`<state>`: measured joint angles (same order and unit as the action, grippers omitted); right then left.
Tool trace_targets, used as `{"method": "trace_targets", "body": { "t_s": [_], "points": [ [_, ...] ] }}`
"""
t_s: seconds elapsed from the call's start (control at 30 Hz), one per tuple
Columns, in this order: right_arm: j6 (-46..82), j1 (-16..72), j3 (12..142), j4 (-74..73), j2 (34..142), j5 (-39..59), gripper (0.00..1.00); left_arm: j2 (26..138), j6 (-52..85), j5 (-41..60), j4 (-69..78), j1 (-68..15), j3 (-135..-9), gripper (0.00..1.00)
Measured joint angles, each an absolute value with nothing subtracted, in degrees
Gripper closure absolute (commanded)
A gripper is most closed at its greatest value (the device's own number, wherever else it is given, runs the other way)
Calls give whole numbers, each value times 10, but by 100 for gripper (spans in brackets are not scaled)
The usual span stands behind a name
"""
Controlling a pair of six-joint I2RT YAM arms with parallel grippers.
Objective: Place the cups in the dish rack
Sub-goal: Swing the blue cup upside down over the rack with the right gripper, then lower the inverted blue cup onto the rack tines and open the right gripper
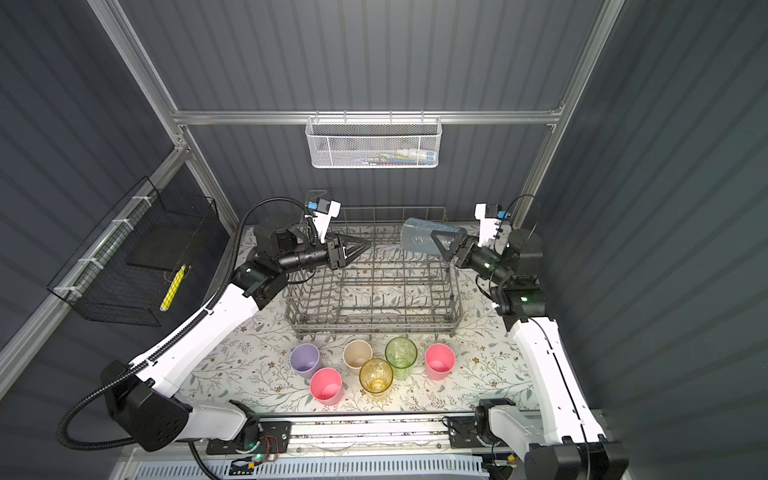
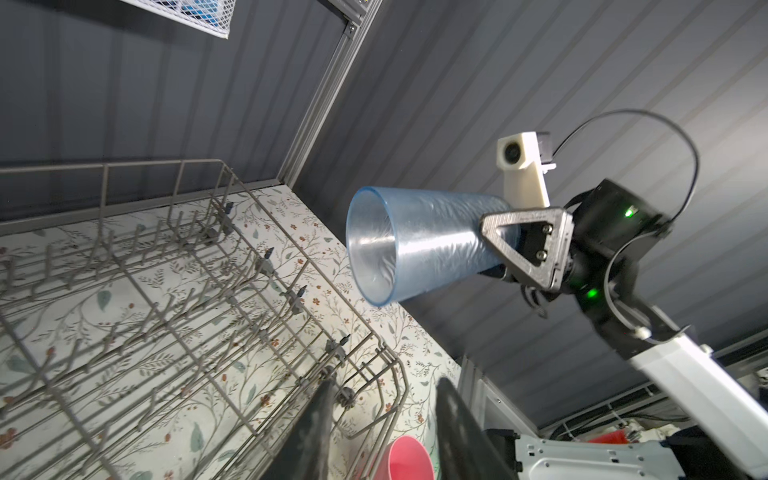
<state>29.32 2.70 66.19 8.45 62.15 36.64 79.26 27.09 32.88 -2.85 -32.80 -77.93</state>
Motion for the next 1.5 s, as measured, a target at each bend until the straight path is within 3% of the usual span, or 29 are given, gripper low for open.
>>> {"method": "trace_targets", "body": {
  "t_s": [0.2,0.27,0.33,0.7,1.5],
  "points": [
    [155,75,803,281,741,209,82,786,235,279,-68,-328,-762,36],
    [124,89,838,332,787,165,82,781,225,258,-79,-328,-746,24],
    [100,101,866,373,829,125,83,770,216,236,-86,-328,-726,18],
    [44,136,939,472,917,10,83,732,183,170,-104,-328,-693,17],
    [36,159,971,484,1053,-9,78,732,171,167,-107,-328,-676,18]
  ]
}}
